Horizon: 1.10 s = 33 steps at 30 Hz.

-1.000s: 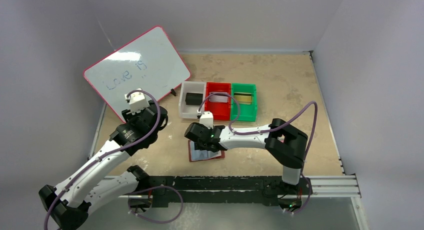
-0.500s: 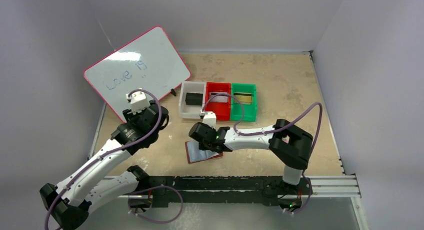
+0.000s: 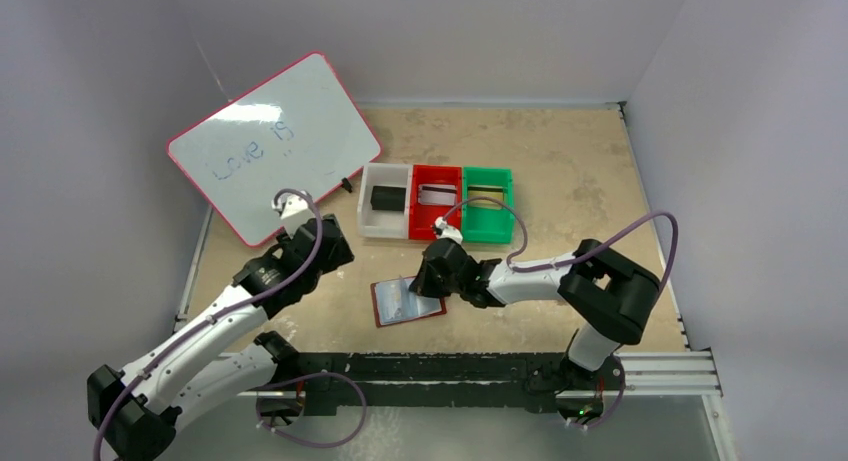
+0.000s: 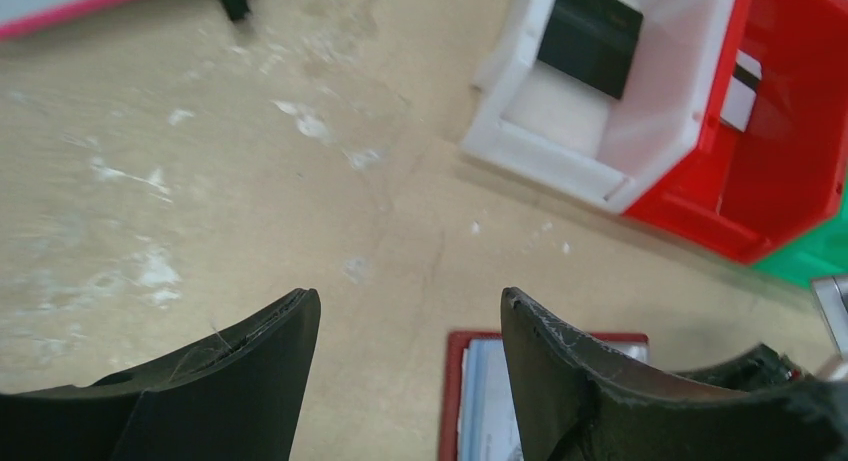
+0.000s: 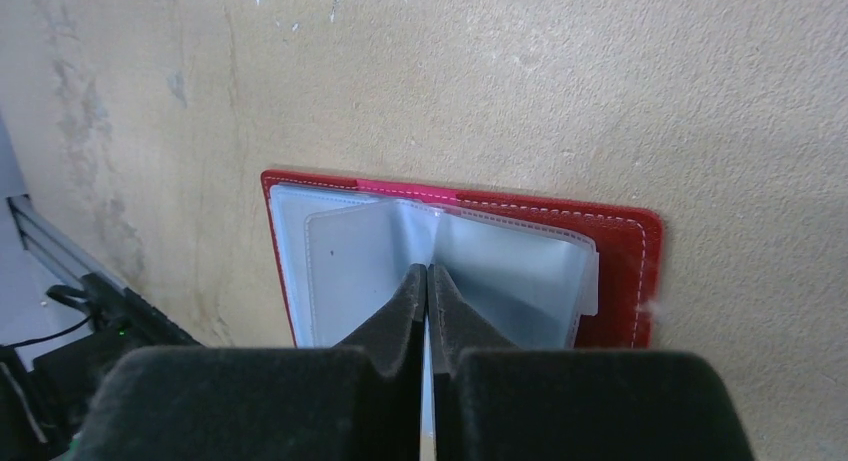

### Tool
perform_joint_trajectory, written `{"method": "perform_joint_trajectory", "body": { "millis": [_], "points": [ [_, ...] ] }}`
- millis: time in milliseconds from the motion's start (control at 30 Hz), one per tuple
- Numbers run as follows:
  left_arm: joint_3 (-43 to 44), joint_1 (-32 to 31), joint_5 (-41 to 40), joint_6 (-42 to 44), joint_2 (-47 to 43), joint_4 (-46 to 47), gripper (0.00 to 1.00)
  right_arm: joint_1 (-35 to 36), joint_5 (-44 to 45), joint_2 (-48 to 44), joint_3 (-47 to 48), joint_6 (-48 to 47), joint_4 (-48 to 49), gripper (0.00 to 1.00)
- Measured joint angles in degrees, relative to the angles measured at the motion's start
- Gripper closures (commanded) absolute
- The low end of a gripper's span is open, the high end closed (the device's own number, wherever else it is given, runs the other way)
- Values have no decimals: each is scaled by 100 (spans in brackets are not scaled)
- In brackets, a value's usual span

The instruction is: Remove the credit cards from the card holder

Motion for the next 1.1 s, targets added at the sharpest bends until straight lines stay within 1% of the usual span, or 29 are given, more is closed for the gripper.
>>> {"method": "perform_joint_trajectory", "body": {
  "millis": [167,300,433,500,800,1033,1100],
  "points": [
    [-420,0,1241,-184,155,719,35,-122,-245,-24,-278,149,494,100],
    [-629,0,2234,-356,490,1528,36,-168,-350,-24,-376,234,669,100],
    [-925,0,3040,-634,929,2330,36,-173,-358,-24,-437,315,782,100],
    [-1047,-2,3307,-730,1139,2575,36,-179,-365,-24,-452,343,807,100],
    [-1399,-125,3934,-1038,1502,3294,37,-234,-413,-24,-531,431,933,100],
    [-1609,-699,3849,-1447,1628,3595,40,-245,-474,-24,-599,474,1060,100],
    [-1694,-903,3637,-1657,1639,3738,42,-243,-476,-24,-601,474,1067,97]
  ]
}}
